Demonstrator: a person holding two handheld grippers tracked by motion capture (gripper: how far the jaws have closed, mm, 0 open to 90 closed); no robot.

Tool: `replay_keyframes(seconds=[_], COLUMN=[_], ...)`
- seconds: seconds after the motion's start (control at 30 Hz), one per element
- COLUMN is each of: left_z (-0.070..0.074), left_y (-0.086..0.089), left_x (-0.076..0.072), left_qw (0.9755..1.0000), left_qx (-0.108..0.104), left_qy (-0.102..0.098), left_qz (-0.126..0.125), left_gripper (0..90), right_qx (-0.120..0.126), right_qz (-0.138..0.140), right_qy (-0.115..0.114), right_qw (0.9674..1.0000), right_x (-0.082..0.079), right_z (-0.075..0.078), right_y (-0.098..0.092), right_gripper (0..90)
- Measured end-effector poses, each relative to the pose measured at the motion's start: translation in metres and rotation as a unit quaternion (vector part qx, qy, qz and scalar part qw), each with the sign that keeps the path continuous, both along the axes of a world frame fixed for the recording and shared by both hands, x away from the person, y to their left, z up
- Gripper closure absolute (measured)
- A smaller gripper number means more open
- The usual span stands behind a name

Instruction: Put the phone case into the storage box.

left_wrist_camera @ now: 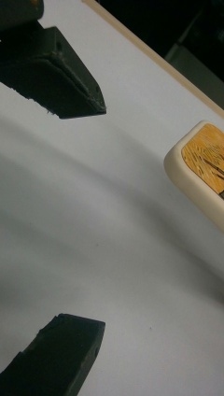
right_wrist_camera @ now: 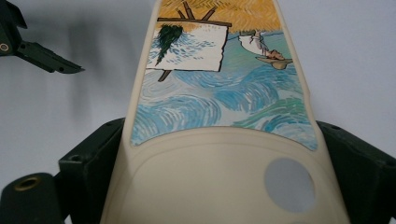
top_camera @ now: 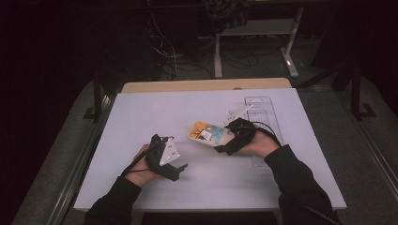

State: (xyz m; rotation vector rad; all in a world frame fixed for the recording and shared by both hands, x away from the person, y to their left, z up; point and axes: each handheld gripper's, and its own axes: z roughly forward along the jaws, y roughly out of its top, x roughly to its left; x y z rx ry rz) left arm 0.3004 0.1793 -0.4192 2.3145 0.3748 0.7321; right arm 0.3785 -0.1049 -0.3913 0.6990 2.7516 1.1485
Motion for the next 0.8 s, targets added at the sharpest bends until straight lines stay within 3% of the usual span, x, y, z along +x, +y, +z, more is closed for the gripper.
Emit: replay_keyframes(seconds=[0.23,0.33,0.47,0.8], left_z=[-0.0008,0.0002,-0.0003,-0.0011], left_y=[-0.0009,-0.0008,-0.0017,-0.0050], left_x=[-0.0013,-0.0018,-0.0028,-0.0063], left_qw=[0.9999,0.9994,0.9990,0.9950], left_qx=[0.004,0.021,0.025,0.062], left_qy=[-0.014,-0.026,-0.036,-0.077], left_qz=[-0.003,-0.005,-0.005,-0.012], left_gripper=[0.0,0.0,0.0,0.0], right_qx=[0.000,0.000,0.001,0.003], right_qz=[0.000,0.000,0.001,-0.002], right_qy=[0.000,0.000,0.001,0.001], right_qw=[1.0000,1.0000,1.0000,1.0000], right_x=[0.0000,0.0000,0.0000,0.0006], right_z=[0.0000,0.0000,0.0000,-0.0001], right_y=[0.0000,0.0000,-0.0001,-0.0006], right_gripper=[8.7,8.7,8.7,8.8])
